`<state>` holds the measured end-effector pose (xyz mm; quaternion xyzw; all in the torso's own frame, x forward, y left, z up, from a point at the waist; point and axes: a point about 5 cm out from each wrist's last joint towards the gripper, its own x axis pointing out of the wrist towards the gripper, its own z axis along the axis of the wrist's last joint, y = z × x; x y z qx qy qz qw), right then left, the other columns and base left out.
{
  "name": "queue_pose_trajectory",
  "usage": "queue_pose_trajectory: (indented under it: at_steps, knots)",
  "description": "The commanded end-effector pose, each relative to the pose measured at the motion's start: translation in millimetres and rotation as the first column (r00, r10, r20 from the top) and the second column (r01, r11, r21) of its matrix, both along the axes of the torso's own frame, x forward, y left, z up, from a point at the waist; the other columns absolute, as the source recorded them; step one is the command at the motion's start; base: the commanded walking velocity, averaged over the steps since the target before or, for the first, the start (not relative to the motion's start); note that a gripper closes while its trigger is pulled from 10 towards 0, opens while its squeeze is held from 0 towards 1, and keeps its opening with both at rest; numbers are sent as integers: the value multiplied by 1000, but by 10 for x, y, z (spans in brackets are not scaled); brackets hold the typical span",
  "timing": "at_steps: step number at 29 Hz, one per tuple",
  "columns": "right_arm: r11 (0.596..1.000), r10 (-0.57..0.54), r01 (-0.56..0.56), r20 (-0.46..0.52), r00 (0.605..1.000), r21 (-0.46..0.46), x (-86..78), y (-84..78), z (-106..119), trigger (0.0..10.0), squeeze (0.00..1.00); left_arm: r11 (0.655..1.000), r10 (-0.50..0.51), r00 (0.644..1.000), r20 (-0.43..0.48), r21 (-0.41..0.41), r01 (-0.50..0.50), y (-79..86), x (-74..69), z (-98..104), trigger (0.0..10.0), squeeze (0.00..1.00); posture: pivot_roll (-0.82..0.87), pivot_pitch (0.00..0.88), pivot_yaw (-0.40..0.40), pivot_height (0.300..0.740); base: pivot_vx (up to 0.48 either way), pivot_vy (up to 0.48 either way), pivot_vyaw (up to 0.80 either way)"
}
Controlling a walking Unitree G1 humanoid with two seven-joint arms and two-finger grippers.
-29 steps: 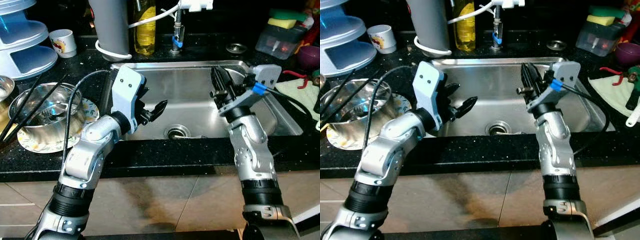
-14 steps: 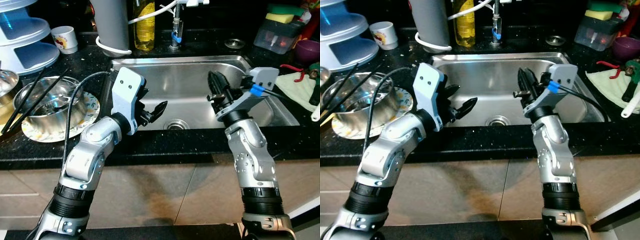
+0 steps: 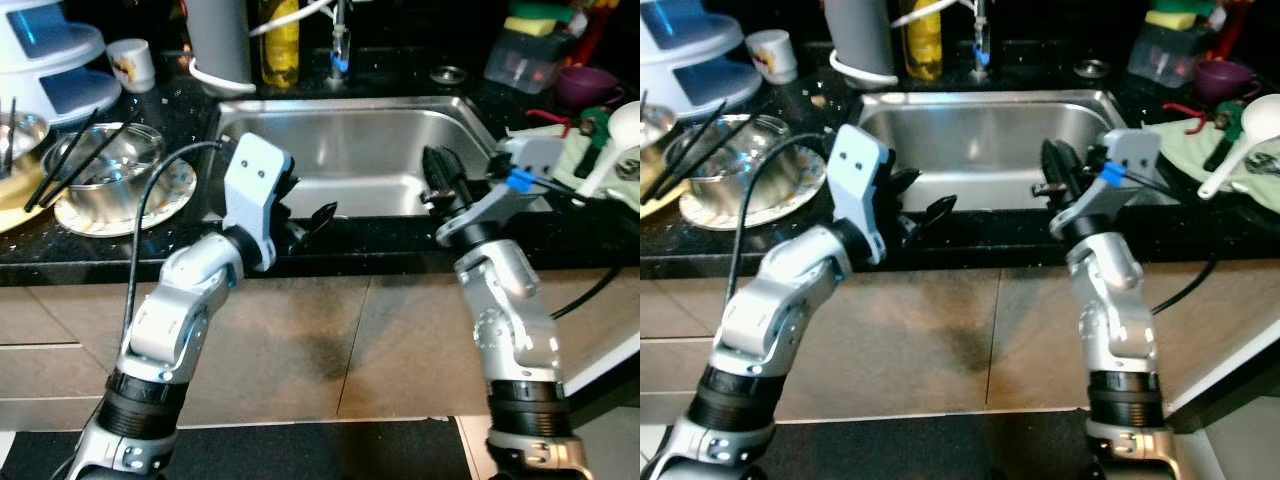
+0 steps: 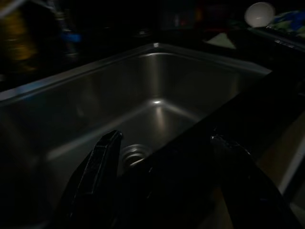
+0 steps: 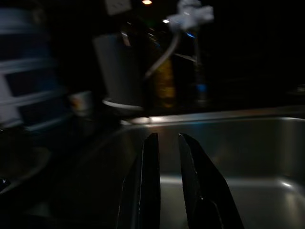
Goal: Kitchen organization
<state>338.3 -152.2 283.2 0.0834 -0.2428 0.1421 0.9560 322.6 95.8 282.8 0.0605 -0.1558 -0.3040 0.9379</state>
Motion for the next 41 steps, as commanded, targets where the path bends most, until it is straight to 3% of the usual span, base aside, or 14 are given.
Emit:
queue_pose_trajectory:
  at_steps: [1, 9, 14, 18, 25, 28, 29, 30, 33, 37, 40, 41]
  knots:
    - [1000, 11, -11, -3, 1000, 10, -19, 6, 6, 10000, 0, 1000, 6, 1000, -15, 13, -6, 20, -5, -34, 10000, 0, -70, 205, 10, 740, 0, 0, 0]
    - [999, 31, -31, -14, 999, 7, -25, 40, 20, 10000, 0, 1000, 7, 1000, -30, 13, -7, 42, -11, -63, 10000, 0, -73, 209, 5, 740, 0, 0, 0]
    - [997, 74, -74, -27, 997, 5, -44, 83, 3, 10000, 0, 998, -53, 997, -47, 14, 53, 47, -70, -122, 10000, 0, -73, 209, 2, 740, 0, 0, 0]
    - [975, 222, -222, -42, 974, 13, -122, 185, -66, 10000, 0, 993, -117, 991, -61, 19, 118, 91, -150, -190, 10000, 0, -73, 211, -1, 740, 0, 0, 0]
    - [902, 431, -430, -57, 901, 19, -329, 324, -177, 10000, 0, 994, -68, 991, -119, 76, 77, 314, -172, -366, 10000, 0, -71, 213, 0, 740, 0, 0, 0]
    - [856, 517, -516, -67, 853, 38, -406, 342, -234, 10000, 0, 987, -135, 982, -129, 74, 146, 317, -268, -415, 10000, 0, -71, 213, 0, 740, 0, 0, 0]
    - [827, 563, -560, -78, 823, 52, -449, 327, -289, 10000, 0, 974, -201, 970, -135, 78, 213, 297, -348, -441, 10000, 0, -68, 213, 0, 740, 0, 0, 0]
    - [827, 563, -560, -78, 823, 52, -449, 327, -289, 10000, 0, 974, -201, 970, -135, 78, 213, 297, -348, -441, 10000, 0, -68, 213, 0, 740, 0, 0, 0]
    - [726, 687, -681, -140, 713, 99, -603, 239, -538, 10000, 0, 903, -395, 898, -194, 97, 418, 241, -625, -542, 10000, 0, -67, 206, -2, 740, 0, 0, 0]
    - [723, 687, -680, -228, 690, 121, -645, 145, -784, 10000, 0, 868, -449, 858, -249, 108, 485, 238, -734, -606, 10000, 0, -66, 201, -4, 740, 0, 0, 0]
    - [765, 630, -632, -351, 693, 125, -665, 42, -1094, 10000, 0, 844, -415, 838, -355, 195, 500, 294, -799, -805, 10000, 0, -66, 193, -3, 740, 0, 0, 0]
    - [807, 572, -576, -412, 709, 128, -631, -9, -1213, 10000, 0, 844, -363, 843, -398, 244, 478, 336, -798, -908, 10000, 0, -66, 193, -3, 740, 0, 0, 0]
